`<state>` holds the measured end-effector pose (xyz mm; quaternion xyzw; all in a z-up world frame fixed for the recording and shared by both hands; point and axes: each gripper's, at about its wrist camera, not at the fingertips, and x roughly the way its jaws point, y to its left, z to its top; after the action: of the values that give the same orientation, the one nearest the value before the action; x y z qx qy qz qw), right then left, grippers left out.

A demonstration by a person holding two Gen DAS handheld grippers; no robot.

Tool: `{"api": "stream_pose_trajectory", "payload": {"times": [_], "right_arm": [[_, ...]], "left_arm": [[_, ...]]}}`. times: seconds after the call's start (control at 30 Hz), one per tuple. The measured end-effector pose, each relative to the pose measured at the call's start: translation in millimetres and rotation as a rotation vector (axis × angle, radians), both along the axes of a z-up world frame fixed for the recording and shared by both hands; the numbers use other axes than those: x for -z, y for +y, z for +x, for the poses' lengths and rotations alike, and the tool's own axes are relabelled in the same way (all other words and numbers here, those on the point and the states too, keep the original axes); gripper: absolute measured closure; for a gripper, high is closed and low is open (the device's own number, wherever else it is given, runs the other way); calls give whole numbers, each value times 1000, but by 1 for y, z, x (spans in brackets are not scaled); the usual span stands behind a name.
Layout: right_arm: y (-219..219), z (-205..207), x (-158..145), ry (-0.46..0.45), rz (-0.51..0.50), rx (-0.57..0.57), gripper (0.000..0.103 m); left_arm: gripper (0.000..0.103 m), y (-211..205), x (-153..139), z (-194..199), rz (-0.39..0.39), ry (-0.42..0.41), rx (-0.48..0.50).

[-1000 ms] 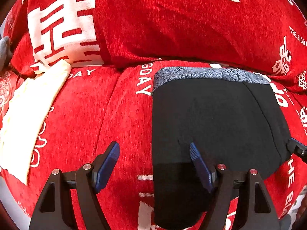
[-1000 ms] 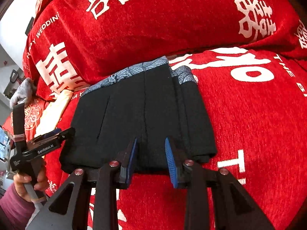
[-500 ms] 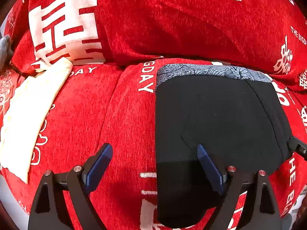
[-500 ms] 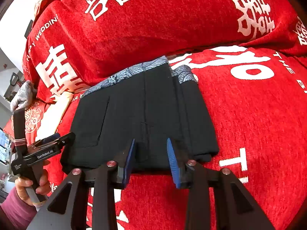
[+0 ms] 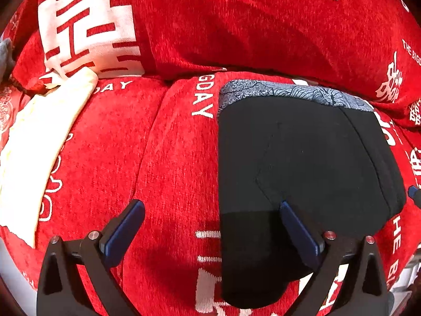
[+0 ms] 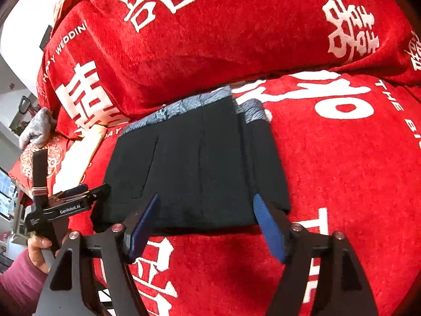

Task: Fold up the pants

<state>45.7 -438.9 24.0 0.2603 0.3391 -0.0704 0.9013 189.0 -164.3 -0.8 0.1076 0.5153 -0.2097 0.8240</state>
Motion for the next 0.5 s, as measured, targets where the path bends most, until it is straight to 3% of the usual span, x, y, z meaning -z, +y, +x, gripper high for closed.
{"api": "stream_pose_trajectory", "payload": {"times": [0.3,0.5], "right_arm": [[-44,-19,24,3,150,60,24],[-68,-21,45,-37,307,70,24]], "left_arm": [[0,0,3,1,3,14,11],[0,4,6,5,-31,29,26]]}}
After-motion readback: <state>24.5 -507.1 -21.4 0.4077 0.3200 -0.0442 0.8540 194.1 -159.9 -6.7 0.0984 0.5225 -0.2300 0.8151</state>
